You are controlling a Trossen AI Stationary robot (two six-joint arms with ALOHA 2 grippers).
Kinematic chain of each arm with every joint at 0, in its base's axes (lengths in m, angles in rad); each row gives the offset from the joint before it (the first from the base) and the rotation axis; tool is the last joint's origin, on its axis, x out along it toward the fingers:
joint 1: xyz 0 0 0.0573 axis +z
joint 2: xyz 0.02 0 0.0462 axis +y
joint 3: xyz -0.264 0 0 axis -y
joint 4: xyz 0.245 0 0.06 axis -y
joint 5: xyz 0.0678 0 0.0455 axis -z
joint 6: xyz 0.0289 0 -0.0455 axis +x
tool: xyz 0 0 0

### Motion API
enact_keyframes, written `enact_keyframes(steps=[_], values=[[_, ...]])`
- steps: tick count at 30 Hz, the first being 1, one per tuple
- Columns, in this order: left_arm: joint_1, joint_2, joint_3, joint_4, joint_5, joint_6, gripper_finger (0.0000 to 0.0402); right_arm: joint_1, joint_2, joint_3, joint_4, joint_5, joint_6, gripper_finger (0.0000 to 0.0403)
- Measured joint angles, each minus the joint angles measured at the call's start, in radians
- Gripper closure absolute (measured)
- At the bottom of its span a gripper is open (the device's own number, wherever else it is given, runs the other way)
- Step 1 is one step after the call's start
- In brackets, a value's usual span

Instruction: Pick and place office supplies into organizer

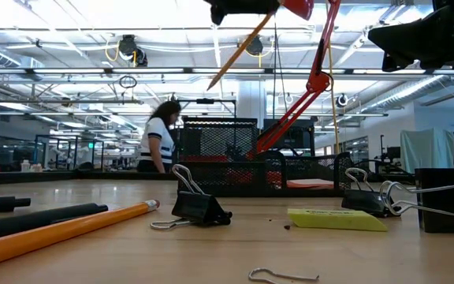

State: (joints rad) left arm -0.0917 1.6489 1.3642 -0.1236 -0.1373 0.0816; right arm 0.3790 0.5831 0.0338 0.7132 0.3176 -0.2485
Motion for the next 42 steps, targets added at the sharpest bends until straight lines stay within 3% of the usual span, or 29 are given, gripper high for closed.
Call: enact_keyframes(steps=[5, 11, 32, 42], values=[[0.053, 0.011, -0.081, 0.063, 0.099, -0.012, 0.0375, 0.000, 0.000, 0.000, -0.007, 0.000, 0.003, 0.0399], [0.085, 0.010, -0.220, 0.271, 0.173, -0.005, 0.0375, 0.000, 0.000, 0.000, -0.019, 0.000, 0.020, 0.0399], [0.138, 0.010, -0.491, 0.514, 0.163, -0.038, 0.0375, 0.000, 0.001, 0.000, -0.021, 0.002, 0.027, 0.0399], [0.144, 0.010, -0.528, 0.517, 0.144, -0.054, 0.0375, 0.000, 0.001, 0.000, -0.019, 0.003, 0.027, 0.0399]])
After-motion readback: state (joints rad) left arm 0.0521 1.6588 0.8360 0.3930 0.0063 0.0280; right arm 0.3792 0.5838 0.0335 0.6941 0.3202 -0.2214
